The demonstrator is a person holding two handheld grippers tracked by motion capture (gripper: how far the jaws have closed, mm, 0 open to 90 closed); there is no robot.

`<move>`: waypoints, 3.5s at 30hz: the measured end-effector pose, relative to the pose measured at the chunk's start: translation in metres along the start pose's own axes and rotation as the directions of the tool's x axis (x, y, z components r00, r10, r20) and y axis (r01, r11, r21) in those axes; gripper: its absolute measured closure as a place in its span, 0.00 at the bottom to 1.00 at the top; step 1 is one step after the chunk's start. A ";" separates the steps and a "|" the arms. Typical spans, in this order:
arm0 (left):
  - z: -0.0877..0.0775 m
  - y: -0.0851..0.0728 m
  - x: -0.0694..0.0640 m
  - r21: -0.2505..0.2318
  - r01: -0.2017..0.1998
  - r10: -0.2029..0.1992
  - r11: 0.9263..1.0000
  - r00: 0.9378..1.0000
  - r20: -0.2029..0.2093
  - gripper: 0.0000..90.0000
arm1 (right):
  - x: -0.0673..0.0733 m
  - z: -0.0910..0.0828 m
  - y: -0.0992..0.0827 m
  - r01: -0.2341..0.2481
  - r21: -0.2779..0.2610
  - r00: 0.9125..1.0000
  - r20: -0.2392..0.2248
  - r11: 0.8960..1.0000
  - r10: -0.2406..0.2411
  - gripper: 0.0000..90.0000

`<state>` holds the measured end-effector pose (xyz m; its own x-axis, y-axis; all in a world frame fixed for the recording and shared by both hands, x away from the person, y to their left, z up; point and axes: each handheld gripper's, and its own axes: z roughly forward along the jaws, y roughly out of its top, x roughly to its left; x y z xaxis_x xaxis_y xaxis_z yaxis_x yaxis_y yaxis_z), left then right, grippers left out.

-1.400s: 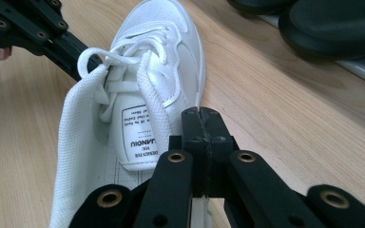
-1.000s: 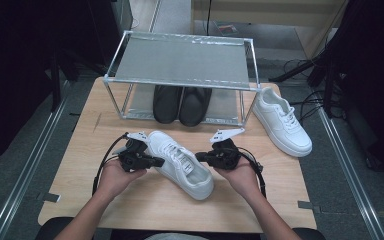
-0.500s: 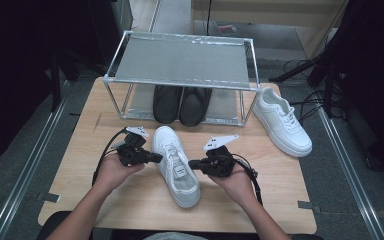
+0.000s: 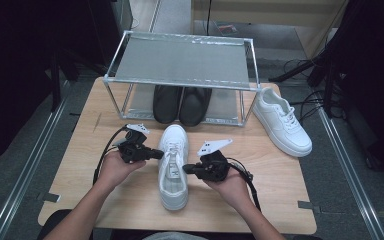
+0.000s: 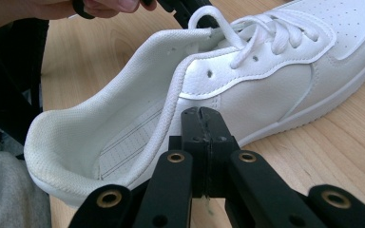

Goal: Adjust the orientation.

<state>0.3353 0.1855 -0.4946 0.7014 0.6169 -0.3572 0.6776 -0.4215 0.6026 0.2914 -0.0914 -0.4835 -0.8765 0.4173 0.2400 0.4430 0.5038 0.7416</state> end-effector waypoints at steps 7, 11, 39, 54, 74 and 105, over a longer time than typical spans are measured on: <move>-0.014 0.001 0.002 -0.069 -0.047 0.047 0.996 0.999 -0.010 0.89 | -0.013 -0.018 0.000 -0.007 -0.030 0.999 0.034 1.000 0.008 0.97; -0.022 0.003 -0.002 -0.066 -0.086 0.084 0.994 0.996 -0.036 0.79 | -0.026 -0.035 -0.003 -0.046 -0.068 0.995 0.081 0.997 0.052 0.90; -0.041 -0.017 0.007 -0.132 -0.055 0.040 0.990 0.993 -0.108 0.50 | -0.092 -0.118 -0.018 -0.168 -0.267 0.909 0.330 0.949 0.254 0.66; -0.037 -0.017 0.006 -0.129 -0.048 0.036 0.990 0.995 -0.094 0.49 | -0.150 -0.151 -0.038 -0.242 -0.304 0.805 0.467 0.921 0.366 0.67; -0.032 -0.017 -0.003 -0.087 -0.086 0.077 0.993 0.992 -0.099 0.49 | -0.222 -0.170 -0.022 -0.306 -0.328 0.698 0.561 0.894 0.445 0.68; -0.034 -0.018 -0.007 -0.106 -0.080 0.070 0.991 0.992 -0.101 0.48 | -0.249 -0.140 -0.034 -0.386 -0.302 0.720 0.492 0.872 0.489 0.89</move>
<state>0.3102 0.2111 -0.4791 0.7209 0.6501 -0.2401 0.5918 -0.3972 0.7014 0.4685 -0.3180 -0.4807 -0.3216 0.9192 0.2273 0.6672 0.0496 0.7432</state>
